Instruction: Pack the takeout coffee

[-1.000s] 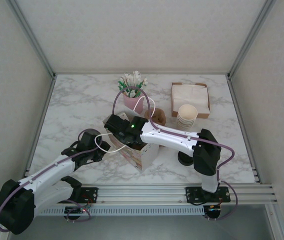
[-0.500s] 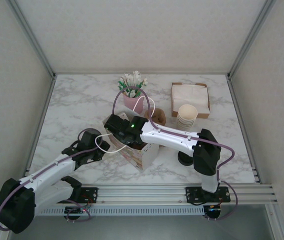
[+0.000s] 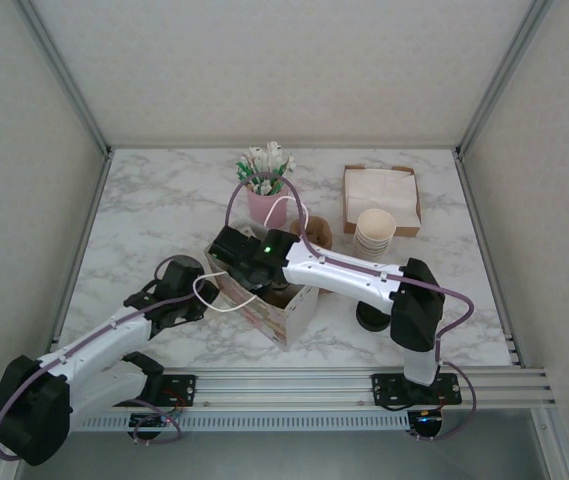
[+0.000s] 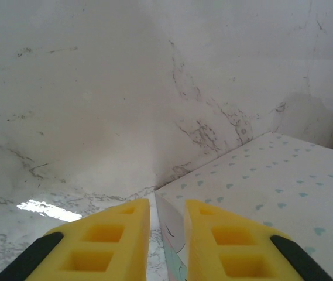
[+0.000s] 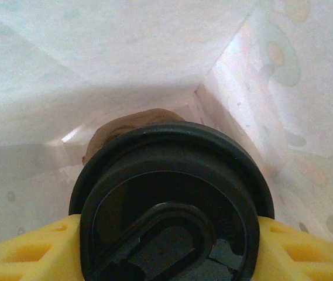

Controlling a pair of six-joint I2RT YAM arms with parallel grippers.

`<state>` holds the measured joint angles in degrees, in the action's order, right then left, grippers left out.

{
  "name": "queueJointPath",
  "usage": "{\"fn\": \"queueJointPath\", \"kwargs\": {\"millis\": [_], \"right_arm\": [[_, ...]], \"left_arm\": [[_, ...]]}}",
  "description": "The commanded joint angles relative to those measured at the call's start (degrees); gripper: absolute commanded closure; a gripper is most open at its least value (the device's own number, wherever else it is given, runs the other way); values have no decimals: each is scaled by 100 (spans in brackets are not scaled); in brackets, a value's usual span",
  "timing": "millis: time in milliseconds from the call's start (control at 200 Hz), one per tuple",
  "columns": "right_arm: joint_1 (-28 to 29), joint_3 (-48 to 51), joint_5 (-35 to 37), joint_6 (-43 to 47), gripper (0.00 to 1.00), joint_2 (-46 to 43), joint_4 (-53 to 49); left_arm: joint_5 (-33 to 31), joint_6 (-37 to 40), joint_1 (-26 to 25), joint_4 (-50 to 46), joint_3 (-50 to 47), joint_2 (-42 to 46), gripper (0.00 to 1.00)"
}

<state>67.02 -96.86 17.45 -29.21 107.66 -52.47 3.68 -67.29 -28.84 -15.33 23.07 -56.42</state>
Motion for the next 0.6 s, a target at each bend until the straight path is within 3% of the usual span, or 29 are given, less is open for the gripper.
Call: {"fn": "queueJointPath", "kwargs": {"millis": [0,380,596], "right_arm": [[87,-265,-92,79,52,-307,-351],[92,-830,354,388,52,-657,-622],[86,-1378,522,458,52,-769,-1061]], "left_arm": [[-243,101,-62,-249,218,-16,78],[-627,395,-65,-767,561,121,78],[-1287,815,-60,-1518,1028,407,79]]}}
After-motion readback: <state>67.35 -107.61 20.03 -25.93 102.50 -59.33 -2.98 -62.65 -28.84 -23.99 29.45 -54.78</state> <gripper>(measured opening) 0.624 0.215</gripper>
